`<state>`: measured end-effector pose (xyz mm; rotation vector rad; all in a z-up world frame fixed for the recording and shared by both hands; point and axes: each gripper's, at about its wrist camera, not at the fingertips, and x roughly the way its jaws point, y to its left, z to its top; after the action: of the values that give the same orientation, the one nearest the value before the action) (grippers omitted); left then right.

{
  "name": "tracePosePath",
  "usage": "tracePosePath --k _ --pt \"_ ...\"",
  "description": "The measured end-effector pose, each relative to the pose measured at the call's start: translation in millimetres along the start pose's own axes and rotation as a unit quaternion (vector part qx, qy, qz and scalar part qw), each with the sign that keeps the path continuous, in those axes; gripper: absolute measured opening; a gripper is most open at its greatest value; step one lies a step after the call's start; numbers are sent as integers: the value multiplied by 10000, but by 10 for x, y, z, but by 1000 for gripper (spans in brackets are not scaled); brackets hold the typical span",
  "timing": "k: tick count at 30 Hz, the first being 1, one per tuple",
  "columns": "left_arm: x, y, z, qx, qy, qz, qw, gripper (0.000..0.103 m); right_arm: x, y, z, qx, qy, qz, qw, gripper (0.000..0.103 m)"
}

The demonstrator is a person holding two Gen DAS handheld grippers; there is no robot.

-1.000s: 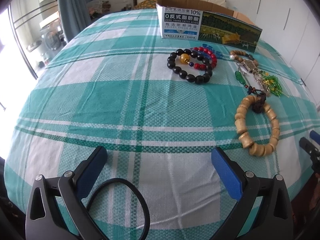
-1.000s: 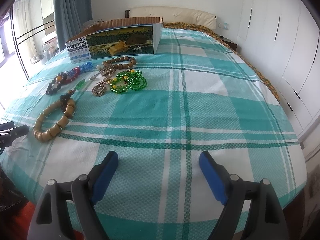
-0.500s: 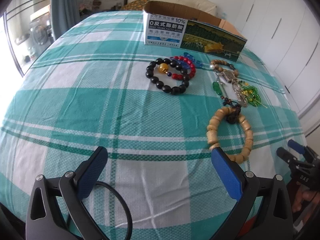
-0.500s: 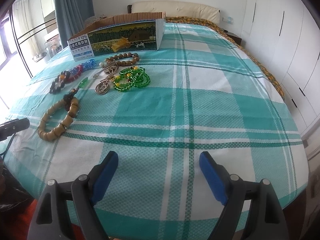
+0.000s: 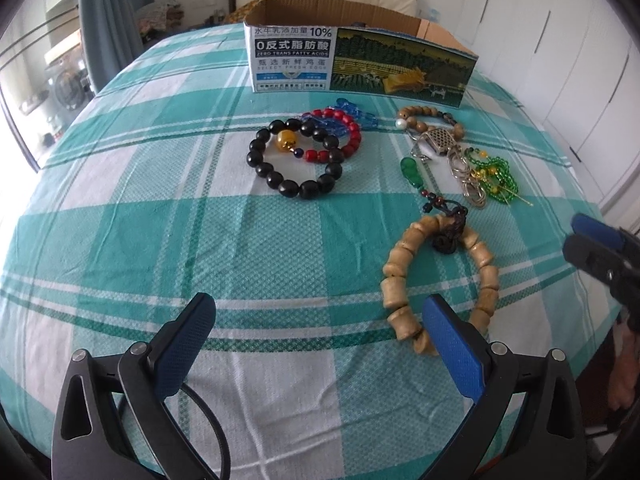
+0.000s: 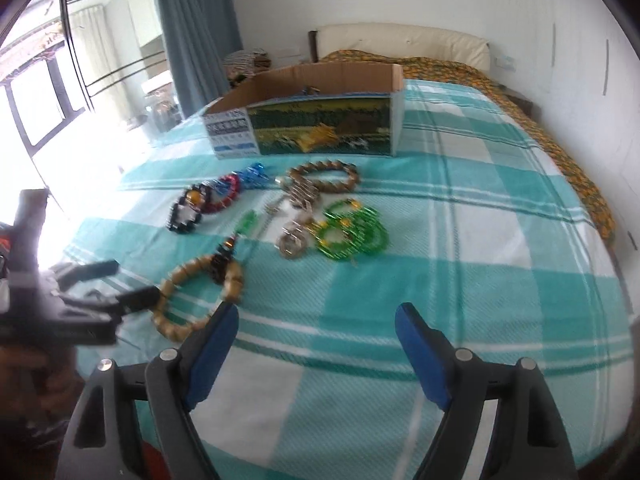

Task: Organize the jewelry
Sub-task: 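Grasp the green pendant on black beads with the right tool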

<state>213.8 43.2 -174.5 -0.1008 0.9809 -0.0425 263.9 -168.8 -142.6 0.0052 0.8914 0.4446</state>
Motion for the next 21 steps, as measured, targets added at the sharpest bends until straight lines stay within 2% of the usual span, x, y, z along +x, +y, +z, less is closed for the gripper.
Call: tracePosePath --k 2,4,6,7,9,10,18,21 --pt "-12 12 -15 -17 1 16 10000 102 220 133 169 27 211 572 9981 63" --pt "-20 34 -21 -44 10 25 10000 102 464 272 274 -40 493 858 9951 55" --pt "-23 48 -16 -62 12 42 10000 102 711 382 339 -115 750 1002 9921 44" --pt "-19 52 -6 -64 10 53 10000 102 788 406 336 -93 843 1019 9912 36" --pt "-20 53 2 -61 -1 71 10000 102 878 401 364 38 891 1035 9906 17" --pt "-17 56 6 -57 1 75 10000 102 871 396 380 95 850 1065 9906 14" --pt "114 -9 69 4 95 89 9999 102 522 163 395 309 491 950 9938 12" --pt "173 -79 105 139 107 199 9996 102 336 27 231 128 550 605 9966 12"
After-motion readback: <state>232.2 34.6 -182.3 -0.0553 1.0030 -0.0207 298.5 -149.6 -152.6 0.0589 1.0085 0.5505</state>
